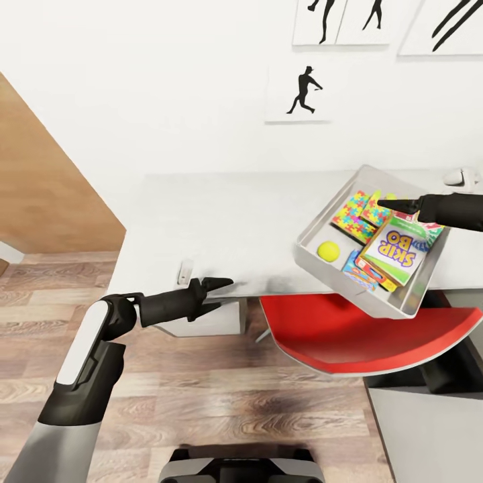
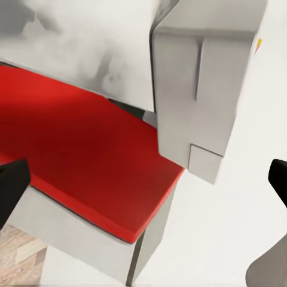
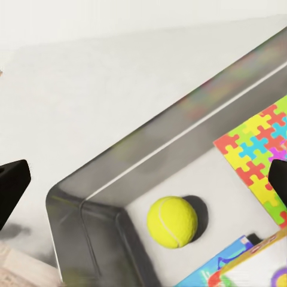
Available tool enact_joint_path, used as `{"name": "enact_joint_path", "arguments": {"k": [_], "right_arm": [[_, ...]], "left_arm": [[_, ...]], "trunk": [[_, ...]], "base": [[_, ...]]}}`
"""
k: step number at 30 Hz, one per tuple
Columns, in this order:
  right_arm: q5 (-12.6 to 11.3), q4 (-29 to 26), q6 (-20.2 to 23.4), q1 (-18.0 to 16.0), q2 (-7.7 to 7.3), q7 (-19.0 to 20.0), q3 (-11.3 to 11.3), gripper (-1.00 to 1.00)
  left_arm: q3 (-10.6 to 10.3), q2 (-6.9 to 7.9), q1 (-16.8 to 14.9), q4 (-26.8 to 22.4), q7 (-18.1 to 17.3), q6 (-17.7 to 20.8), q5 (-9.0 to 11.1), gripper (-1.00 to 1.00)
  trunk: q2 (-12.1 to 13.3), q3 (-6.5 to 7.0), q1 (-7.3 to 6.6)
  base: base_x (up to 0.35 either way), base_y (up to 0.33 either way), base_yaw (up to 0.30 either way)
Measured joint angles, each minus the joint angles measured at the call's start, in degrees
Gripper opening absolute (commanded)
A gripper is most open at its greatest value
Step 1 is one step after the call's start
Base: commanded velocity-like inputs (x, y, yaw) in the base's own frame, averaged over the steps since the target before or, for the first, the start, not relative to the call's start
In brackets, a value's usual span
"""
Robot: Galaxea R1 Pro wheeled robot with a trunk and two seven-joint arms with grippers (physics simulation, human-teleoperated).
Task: Put all the toys in the child's room - the three board games (two on the bed and one on the table), the two jigsaw puzzles on the table, and the tennis ball on the table - inside the toy box on the table in the child's room.
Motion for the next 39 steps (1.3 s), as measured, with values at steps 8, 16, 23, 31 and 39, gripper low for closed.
{"name": "enact_joint_path", "arguments": {"k": [8,16,23,31,39], "right_arm": [[-0.1,0.0,0.0,0.5,-0.1,0.0,-0.1,1.0],[0.0,0.0,0.0,0.7,-0.24,-0.1,-0.3,1.0],[0.1,0.0,0.0,0.7,-0.32,-0.1,-0.4,1.0],[0.1,0.0,0.0,0.7,-0.35,-0.2,-0.5,1.0],[0.2,0.0,0.0,1.0,-0.4,-0.2,-0.6,1.0]], "left_arm": [[0.0,0.06,0.0,0.0,0.0,0.0,0.0,1.0],[0.0,0.02,0.0,0.0,0.0,0.0,0.0,1.0],[0.0,0.05,0.0,0.0,0.0,0.0,0.0,1.0],[0.0,0.05,0.0,0.0,0.0,-0.1,0.0,1.0],[0.0,0.08,0.0,0.0,0.0,0.0,0.0,1.0]], "trunk": [[0.0,0.16,0.0],[0.0,0.35,-0.01],[0.0,0.54,-0.01],[0.0,0.81,-0.01],[0.0,1.19,-0.01]], "base": [[-0.025,0.063,-0.199],[-0.006,0.014,-0.26],[-0.001,0.004,-0.273],[0.0,0.001,-0.276],[0.0,0.0,-0.265]]}}
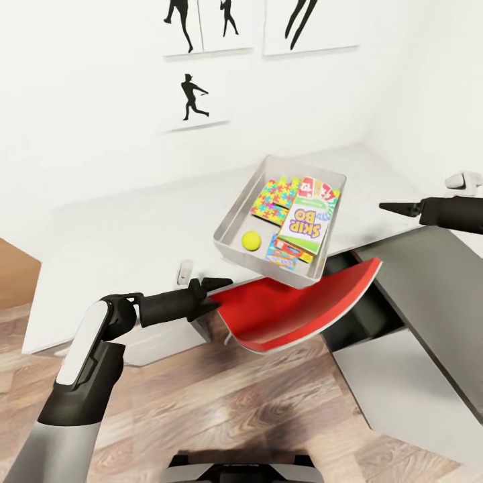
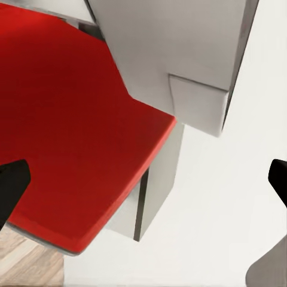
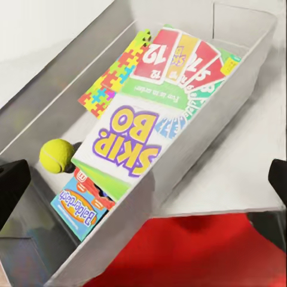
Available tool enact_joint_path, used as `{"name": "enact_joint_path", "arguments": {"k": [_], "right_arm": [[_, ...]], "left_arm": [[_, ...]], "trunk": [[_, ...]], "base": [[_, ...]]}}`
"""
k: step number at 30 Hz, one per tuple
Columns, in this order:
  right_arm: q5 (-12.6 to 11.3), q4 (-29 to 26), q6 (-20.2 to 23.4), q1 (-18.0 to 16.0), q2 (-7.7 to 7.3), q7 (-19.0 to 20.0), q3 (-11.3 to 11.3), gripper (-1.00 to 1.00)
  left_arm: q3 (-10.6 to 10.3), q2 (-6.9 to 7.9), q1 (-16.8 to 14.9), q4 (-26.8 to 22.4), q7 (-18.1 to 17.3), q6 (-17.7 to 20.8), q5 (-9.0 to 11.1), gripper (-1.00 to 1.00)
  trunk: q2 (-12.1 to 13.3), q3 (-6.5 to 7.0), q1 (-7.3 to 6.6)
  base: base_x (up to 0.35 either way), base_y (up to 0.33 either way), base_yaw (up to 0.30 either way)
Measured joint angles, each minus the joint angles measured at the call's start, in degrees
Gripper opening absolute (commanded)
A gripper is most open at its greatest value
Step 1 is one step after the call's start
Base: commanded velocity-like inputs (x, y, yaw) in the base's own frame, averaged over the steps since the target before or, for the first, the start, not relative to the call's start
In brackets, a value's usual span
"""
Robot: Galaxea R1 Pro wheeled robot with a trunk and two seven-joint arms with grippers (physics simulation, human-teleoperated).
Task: Put all the toys in the child's room - the three board games (two on the bed and one on the table), the two jigsaw puzzles on the table, and the tennis ball on the table - inside the toy box on the table in the child's room.
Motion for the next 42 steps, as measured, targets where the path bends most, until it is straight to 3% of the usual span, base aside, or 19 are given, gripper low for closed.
{"name": "enact_joint_path", "arguments": {"k": [14,19,22,23,27,28,31,32,35,42], "right_arm": [[0.0,0.0,-0.1,1.8,-0.04,0.0,-2.1,1.0],[-0.1,0.0,-0.1,2.0,0.01,0.0,-2.5,1.0],[-0.2,0.0,-0.1,2.1,0.09,0.0,-2.7,1.0],[-0.2,0.0,-0.1,2.1,0.09,0.0,-2.7,1.0],[-0.2,0.1,-0.1,2.1,0.29,-0.1,-2.7,1.0],[-0.2,0.1,-0.1,2.1,0.29,-0.1,-2.7,1.0],[-0.2,0.1,-0.1,2.1,0.44,-0.1,-2.7,1.0],[-0.2,0.1,-0.1,2.1,0.45,-0.1,-2.7,1.0],[-0.2,0.2,-0.1,2.1,0.55,-0.1,-2.6,1.0],[-0.2,0.1,-0.1,2.2,0.56,-0.1,-2.6,1.0]], "left_arm": [[0.0,0.01,0.0,0.0,-0.1,0.0,0.0,1.0],[0.1,0.01,0.0,-0.1,-2.4,0.2,0.1,1.0],[0.0,-0.17,-0.1,-0.1,-8.7,0.2,0.2,1.0],[0.0,-0.17,-0.1,-0.1,-8.8,0.2,0.1,1.0],[-2.0,-0.34,-0.4,-0.1,-22.6,0.2,0.3,1.0],[-2.0,-0.34,-0.4,-0.1,-22.8,0.3,0.1,1.0],[-4.8,-0.33,-1.1,-0.1,-32.2,0.2,0.4,1.0],[-4.8,-0.33,-1.1,-0.1,-32.3,0.2,0.3,1.0],[-6.8,-0.47,-2.0,-0.1,-37.2,0.2,0.8,1.0],[-8.6,-0.66,-2.7,-0.2,-39.3,0.1,1.0,1.0]], "trunk": [[0.0,0.75,0.0],[0.0,1.03,0.0],[0.0,1.19,0.0],[0.0,1.25,0.0],[0.0,1.47,0.0],[0.0,1.52,0.0],[0.0,1.69,0.0],[0.0,1.74,0.0],[0.0,1.91,0.0],[0.0,2.29,0.0]], "base": [[0.0,0.0,-0.257],[0.0,0.0,-0.255],[0.0,0.0,-0.255],[0.0,0.0,-0.255],[0.0,0.0,-0.254],[0.0,0.0,-0.254],[0.0,0.0,-0.254],[0.0,0.0,-0.254],[0.0,0.0,-0.254],[0.0,0.0,-0.254]]}}
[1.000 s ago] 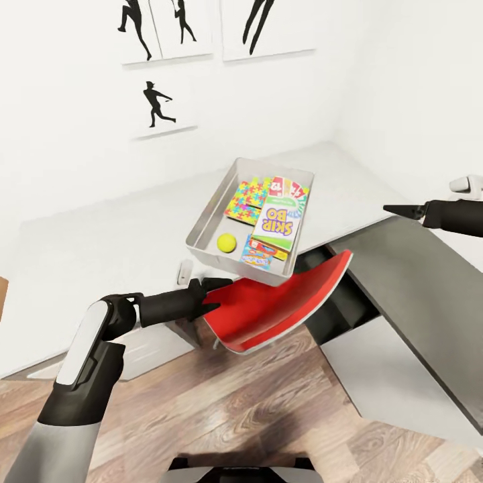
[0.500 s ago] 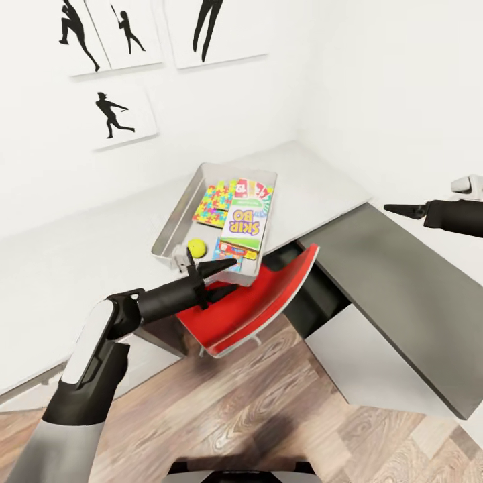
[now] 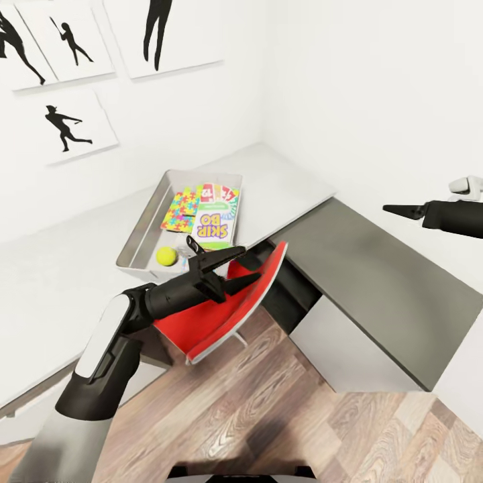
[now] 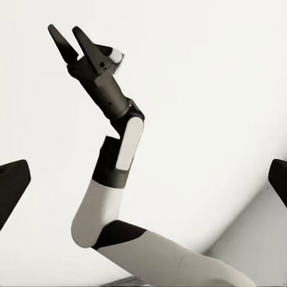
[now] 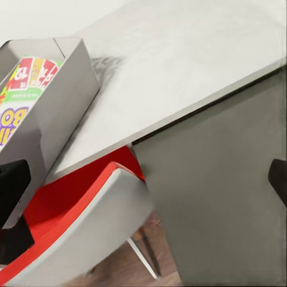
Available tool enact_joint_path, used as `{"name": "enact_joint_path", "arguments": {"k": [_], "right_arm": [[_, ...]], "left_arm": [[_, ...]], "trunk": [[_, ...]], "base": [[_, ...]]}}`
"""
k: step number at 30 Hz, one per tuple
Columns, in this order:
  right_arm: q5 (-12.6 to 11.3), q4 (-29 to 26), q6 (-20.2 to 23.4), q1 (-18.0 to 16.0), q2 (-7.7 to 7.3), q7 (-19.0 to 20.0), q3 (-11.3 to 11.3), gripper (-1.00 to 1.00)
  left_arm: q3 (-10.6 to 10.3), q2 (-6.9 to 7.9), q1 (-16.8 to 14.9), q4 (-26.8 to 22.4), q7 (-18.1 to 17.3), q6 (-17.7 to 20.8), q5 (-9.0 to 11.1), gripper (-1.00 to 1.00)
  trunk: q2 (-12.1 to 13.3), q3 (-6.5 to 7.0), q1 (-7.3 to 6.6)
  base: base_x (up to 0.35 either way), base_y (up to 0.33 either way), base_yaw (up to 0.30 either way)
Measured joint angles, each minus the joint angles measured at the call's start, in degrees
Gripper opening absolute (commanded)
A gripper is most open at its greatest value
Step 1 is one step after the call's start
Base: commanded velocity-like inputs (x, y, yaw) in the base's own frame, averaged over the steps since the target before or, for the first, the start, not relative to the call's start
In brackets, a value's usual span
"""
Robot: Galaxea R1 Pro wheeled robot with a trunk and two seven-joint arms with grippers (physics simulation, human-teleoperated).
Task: Put all the toys in the child's room - the three board games (two on the bed and one on the table), the two jigsaw puzzles on the table, and the tennis ball on the table - inside the toy box on the table in the child's room.
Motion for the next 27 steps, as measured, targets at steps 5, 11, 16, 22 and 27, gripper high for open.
{"name": "enact_joint_path", "arguments": {"k": [5,11,16,22,27], "right_arm": [[-0.1,0.0,0.0,0.2,-0.22,0.0,-0.1,1.0],[-0.2,0.0,0.0,1.7,-0.44,0.0,-0.2,1.0],[-0.1,0.0,0.0,3.6,-0.82,0.0,-0.8,1.0],[0.0,0.1,0.0,7.3,-2.55,0.0,-2.7,1.0],[0.0,0.1,0.0,12.4,-3.98,0.1,-6.4,1.0]], "left_arm": [[-0.5,-0.13,-0.2,0.0,0.3,0.0,0.0,1.0],[-0.8,-0.28,-0.4,0.0,1.7,-0.1,-0.2,1.0],[-1.4,-0.61,-0.6,0.0,5.4,-0.2,-0.7,1.0],[-2.7,-2.44,-1.2,0.1,13.1,-0.4,-2.5,1.0],[-3.8,-5.02,-1.8,0.1,21.7,-0.4,-4.8,1.0]], "trunk": [[0.0,0.28,0.0],[0.0,0.61,0.0],[0.0,0.89,0.0],[0.0,1.27,0.0],[0.0,1.61,0.0]], "base": [[0.0,0.0,-0.254],[0.0,0.0,-0.254],[0.0,0.0,-0.25],[0.0,0.0,-0.238],[0.0,0.0,-0.221]]}}
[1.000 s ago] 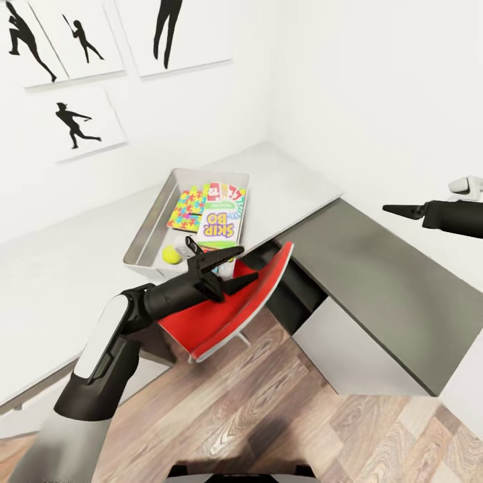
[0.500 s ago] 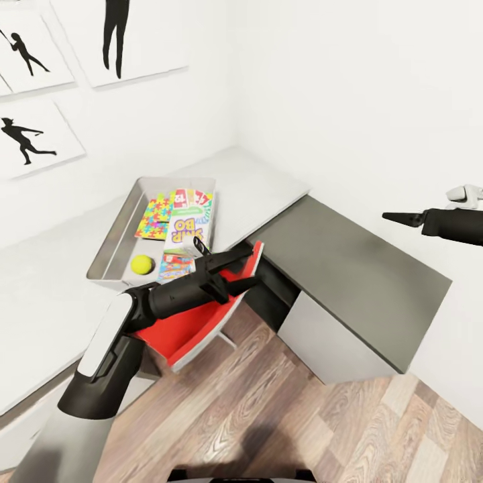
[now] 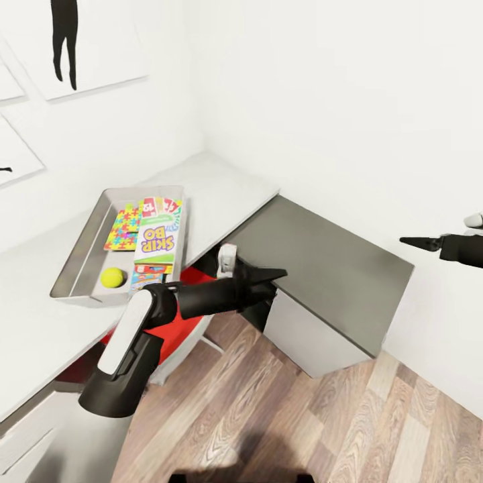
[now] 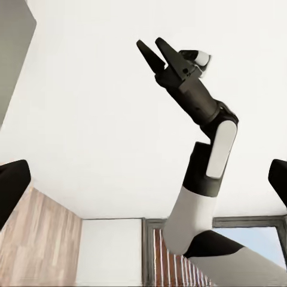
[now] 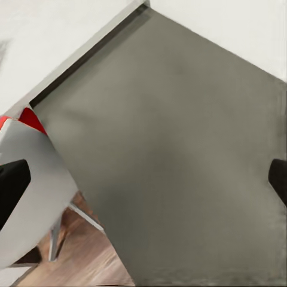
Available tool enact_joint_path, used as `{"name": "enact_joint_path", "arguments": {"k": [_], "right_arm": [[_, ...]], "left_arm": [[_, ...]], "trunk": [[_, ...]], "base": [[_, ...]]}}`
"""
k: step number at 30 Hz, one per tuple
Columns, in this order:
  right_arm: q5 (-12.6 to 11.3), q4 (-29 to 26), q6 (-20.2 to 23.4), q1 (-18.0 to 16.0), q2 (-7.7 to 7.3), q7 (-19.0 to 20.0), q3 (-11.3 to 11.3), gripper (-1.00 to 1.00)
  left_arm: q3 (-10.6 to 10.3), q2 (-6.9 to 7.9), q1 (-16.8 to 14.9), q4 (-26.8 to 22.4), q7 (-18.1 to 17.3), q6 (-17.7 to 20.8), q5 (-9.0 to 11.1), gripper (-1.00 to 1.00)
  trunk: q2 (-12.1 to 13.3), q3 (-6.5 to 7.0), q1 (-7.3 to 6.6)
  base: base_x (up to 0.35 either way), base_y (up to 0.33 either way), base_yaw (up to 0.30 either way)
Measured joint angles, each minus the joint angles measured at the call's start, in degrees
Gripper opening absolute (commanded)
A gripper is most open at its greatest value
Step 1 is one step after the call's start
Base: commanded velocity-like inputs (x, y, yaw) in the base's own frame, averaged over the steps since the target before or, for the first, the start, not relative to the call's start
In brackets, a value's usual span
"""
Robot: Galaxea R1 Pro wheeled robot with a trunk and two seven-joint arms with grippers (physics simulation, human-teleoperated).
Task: Put all the toys in the child's room - the three board games (two on the bed and one on the table), the two jigsaw puzzles on the table, and the tennis ball on the table - inside the toy box on the table in the child's room.
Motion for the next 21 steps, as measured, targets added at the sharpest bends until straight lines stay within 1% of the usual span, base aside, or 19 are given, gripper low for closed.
{"name": "enact_joint_path", "arguments": {"k": [2,3,7,8,10,12,13,16,17,20,21], "right_arm": [[0.1,0.0,0.0,3.3,-0.33,0.0,-2.8,1.0],[-0.1,0.0,0.0,3.3,-0.34,0.0,-2.8,1.0],[0.2,0.1,0.0,11.5,-0.55,0.1,-9.3,1.0],[0.1,0.1,0.0,11.6,-0.55,0.1,-9.4,1.0],[0.4,0.2,0.0,15.6,-0.46,0.1,-12.6,1.0],[0.7,0.2,0.0,19.2,-0.36,0.1,-15.7,1.0],[0.5,0.2,0.0,19.2,-0.36,0.1,-15.7,1.0],[1.0,0.3,0.0,23.3,-0.16,0.1,-18.9,1.0],[0.9,0.3,0.0,23.3,-0.15,0.1,-18.9,1.0],[1.2,0.4,0.0,26.4,0.03,0.1,-20.7,1.0],[1.1,0.4,0.0,26.4,0.04,0.1,-20.7,1.0]], "left_arm": [[-1.1,-0.96,-0.3,0.0,3.2,0.0,-0.8,1.0],[-1.1,-0.97,-0.3,0.0,3.3,0.0,-0.8,1.0],[-3.4,-2.03,-1.2,0.0,7.3,-0.4,-1.7,1.0],[-3.4,-2.04,-1.2,0.0,7.3,-0.4,-1.7,1.0],[-4.3,-2.39,-1.5,0.0,8.8,-1.0,-2.4,1.0],[-5.1,-2.74,-1.8,0.0,10.6,-1.9,-3.6,1.0],[-5.1,-2.75,-1.8,0.0,10.6,-1.9,-3.6,1.0],[-6.4,-3.35,-2.0,0.1,13.6,-3.9,-6.2,1.0],[-6.4,-3.35,-2.0,0.1,13.6,-3.9,-6.2,1.0],[-8.6,-3.9,-2.5,0.1,16.7,-5.5,-9.2,1.0],[-8.7,-3.91,-2.5,0.1,16.8,-5.5,-9.3,1.0]], "trunk": [[0.0,0.14,0.0],[0.0,0.22,0.0],[0.0,0.52,0.0],[0.0,0.6,0.0],[0.0,0.76,0.0],[0.0,0.91,0.0],[0.0,0.99,0.0],[0.0,1.23,0.0],[0.0,1.31,0.0],[0.0,1.56,0.0],[0.0,1.64,0.0]], "base": [[0.0,0.0,-0.209],[0.0,0.0,-0.204],[0.0,0.0,-0.195],[0.0,0.0,-0.189],[0.0,0.0,-0.186],[0.0,0.0,-0.183],[0.0,0.0,-0.182],[0.0,0.0,-0.18],[0.0,0.0,-0.178],[0.0,0.0,-0.176],[0.0,0.0,-0.175]]}}
